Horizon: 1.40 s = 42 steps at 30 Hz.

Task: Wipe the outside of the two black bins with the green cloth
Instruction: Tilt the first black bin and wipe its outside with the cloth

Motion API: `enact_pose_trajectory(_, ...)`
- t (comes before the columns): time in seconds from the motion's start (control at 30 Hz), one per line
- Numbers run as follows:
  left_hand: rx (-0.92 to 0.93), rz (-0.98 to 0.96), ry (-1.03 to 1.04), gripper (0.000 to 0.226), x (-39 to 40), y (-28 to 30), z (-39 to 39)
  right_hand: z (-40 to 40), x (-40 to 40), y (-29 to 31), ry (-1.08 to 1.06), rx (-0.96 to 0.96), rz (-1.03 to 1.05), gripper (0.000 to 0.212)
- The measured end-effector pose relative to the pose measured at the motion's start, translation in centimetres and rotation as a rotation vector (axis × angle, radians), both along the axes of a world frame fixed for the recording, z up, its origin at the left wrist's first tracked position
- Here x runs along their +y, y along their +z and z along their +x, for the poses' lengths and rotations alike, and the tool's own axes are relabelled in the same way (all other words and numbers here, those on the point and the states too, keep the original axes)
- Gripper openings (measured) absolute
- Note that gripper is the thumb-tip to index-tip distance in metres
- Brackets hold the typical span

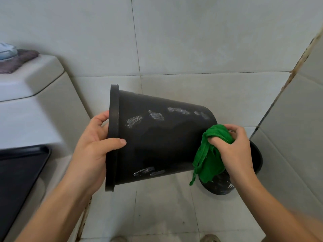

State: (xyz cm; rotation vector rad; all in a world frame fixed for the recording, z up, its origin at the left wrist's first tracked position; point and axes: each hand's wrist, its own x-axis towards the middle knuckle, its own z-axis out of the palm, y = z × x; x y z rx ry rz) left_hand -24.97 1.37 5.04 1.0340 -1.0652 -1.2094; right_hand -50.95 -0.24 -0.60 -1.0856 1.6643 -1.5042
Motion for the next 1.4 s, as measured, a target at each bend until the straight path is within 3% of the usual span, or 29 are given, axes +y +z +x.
enact_pose_trajectory(0.13, -0.161, 0.010, 0.135, 0.071, -0.9, -0.2, 0.2, 0.5, 0.4, -0.6, 0.002, -0.019, 0.000, 0.041)
enact_pose_trajectory(0.27, -0.163, 0.019, 0.162, 0.025, -1.1, -0.4, -0.5, 0.9, 0.4, -1.4, -0.006, 0.025, 0.011, 0.041)
enact_pose_trajectory(0.33, -0.121, 0.064, 0.149, 0.016, -1.2, -0.6, -0.7, 0.8, 0.2, -1.7, -0.022, 0.032, 0.022, 0.041)
enact_pose_trajectory(0.5, -0.013, 0.124, 0.059, 0.020, -1.3, -0.9, -0.7, 0.7, 0.4, -1.7, -0.058, 0.067, -0.010, 0.042)
enact_pose_trajectory(0.6, -0.041, 0.024, 0.046, 0.027, -0.9, -1.1, -1.2, 1.2, 0.8, -1.6, -0.074, 0.150, -0.053, 0.046)
enact_pose_trajectory(0.7, -0.098, -0.114, 0.035, 0.046, -0.5, -1.2, -1.9, 2.9, 1.5, -2.3, -0.057, 0.295, -0.069, 0.064)
enact_pose_trajectory(0.77, -0.130, -0.182, 0.031, 0.054, -0.4, -1.4, -2.2, 4.3, 2.0, -3.1, 0.016, 0.414, -0.224, 0.071)
enact_pose_trajectory(0.87, -0.118, -0.229, 0.031, 0.058, -0.6, -2.1, -2.3, 6.2, 2.9, -3.9, 0.193, 0.717, -0.534, 0.060)
enact_pose_trajectory(1.0, -0.157, -0.254, 0.029, 0.059, -0.5, -2.7, -2.4, 7.7, 3.1, -4.1, 0.321, 0.921, -0.693, 0.050)
enact_pose_trajectory(1.07, -0.145, -0.258, 0.038, 0.059, -0.6, -3.0, -2.3, 7.4, 2.4, -3.6, 0.309, 0.932, -0.666, 0.051)
enact_pose_trajectory(1.2, -0.143, -0.323, 0.030, 0.061, -0.6, -2.4, -2.5, 7.5, 1.2, -2.0, 0.196, 0.764, -0.611, 0.051)
enact_pose_trajectory(1.4, -0.083, -0.316, 0.014, 0.060, -0.5, -2.7, -2.9, 9.4, 2.1, -0.9, 0.249, 0.843, -0.712, 0.046)
